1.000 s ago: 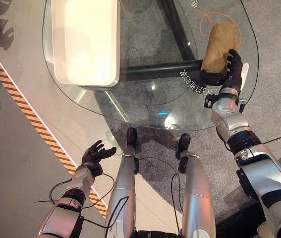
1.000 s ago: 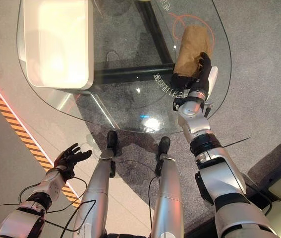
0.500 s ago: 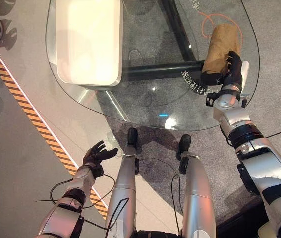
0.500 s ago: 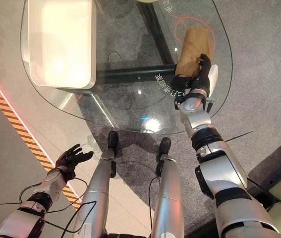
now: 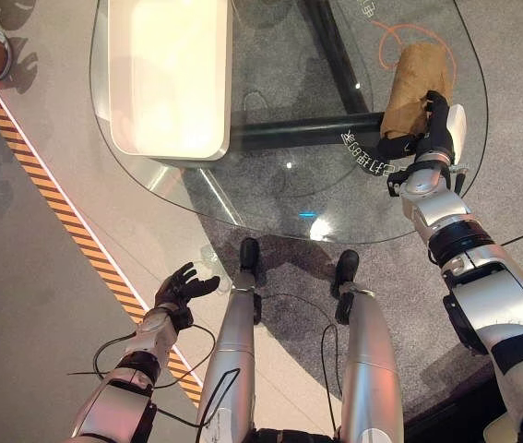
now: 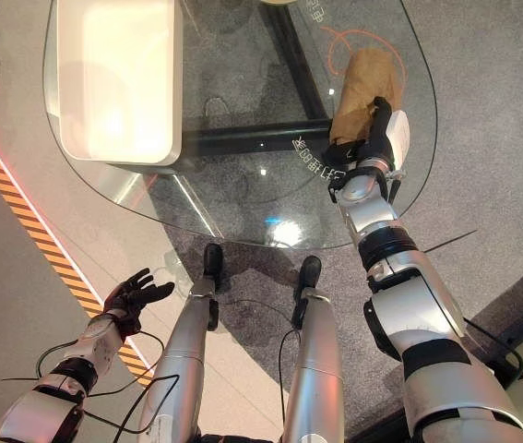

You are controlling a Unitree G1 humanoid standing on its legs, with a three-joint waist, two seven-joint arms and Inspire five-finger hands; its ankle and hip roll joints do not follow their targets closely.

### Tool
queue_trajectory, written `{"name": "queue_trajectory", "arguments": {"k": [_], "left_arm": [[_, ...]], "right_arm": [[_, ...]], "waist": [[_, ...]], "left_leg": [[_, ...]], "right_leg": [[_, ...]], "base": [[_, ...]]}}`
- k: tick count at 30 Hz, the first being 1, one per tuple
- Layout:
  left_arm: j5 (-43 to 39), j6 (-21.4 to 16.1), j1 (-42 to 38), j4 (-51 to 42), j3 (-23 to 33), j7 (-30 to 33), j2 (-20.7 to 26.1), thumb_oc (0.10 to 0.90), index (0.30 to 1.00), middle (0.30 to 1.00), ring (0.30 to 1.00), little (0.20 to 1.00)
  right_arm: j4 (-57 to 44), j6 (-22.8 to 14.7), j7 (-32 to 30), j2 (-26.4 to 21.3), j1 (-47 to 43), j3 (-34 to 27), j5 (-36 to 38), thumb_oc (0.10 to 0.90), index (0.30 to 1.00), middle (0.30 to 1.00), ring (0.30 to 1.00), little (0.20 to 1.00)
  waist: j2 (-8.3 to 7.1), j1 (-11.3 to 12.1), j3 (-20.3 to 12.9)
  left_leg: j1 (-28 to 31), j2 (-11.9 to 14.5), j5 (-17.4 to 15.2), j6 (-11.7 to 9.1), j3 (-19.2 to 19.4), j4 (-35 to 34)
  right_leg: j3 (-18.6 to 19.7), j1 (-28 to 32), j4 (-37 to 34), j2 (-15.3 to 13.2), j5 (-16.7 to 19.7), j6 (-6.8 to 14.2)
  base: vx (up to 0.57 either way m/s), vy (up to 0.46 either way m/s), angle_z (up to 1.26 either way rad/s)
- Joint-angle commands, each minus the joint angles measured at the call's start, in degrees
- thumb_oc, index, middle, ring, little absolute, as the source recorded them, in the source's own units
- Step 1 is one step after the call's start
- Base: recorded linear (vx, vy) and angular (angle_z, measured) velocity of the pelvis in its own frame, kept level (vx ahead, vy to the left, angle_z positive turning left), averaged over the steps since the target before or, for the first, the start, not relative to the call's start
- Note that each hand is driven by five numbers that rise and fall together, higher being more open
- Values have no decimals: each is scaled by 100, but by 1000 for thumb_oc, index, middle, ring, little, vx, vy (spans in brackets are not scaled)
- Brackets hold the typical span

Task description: Wipe the table with a cloth and put it in the basket.

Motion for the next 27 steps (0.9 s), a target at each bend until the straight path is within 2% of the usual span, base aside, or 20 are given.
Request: {"name": "queue_trajectory", "arguments": {"k": [1,2,4,18,27], "left_arm": [[-193,-24,133,-39,-85,59,62,800,900,900,900,900],[-183,-11,122,-46,-89,66,57,800,900,900,900,900],[-196,9,111,-58,-111,72,51,800,900,900,900,900],[-217,29,121,-136,-158,109,28,800,900,900,900,900],[-214,1,135,-162,-176,129,12,800,900,900,900,900]], "right_arm": [[159,58,408,-356,-352,308,-322,333,500,500,500,433],[185,75,438,-349,-360,321,-356,100,300,300,300,200],[243,149,474,-337,-371,382,-369,100,300,300,300,200],[344,42,428,-297,-299,364,-403,100,300,300,300,200],[70,-53,416,-300,-280,508,-744,100,300,300,300,200]], "waist": [[361,131,-121],[363,137,-121],[369,149,-121],[365,197,-121],[344,192,-121]], "left_leg": [[-83,-607,-226,617,376,175],[-87,-612,-219,621,374,166],[-85,-615,-202,629,372,140],[-126,-628,-175,659,343,111],[-138,-630,-158,659,333,79]], "right_leg": [[-320,64,-536,297,312,-109],[-323,55,-539,297,321,-105],[-330,50,-554,293,340,-100],[-379,24,-568,282,368,-83],[-395,15,-606,280,400,-67]], "base": [[0,0,0],[0,0,0],[0,0,0],[-2,0,1],[-2,-2,1]]}}
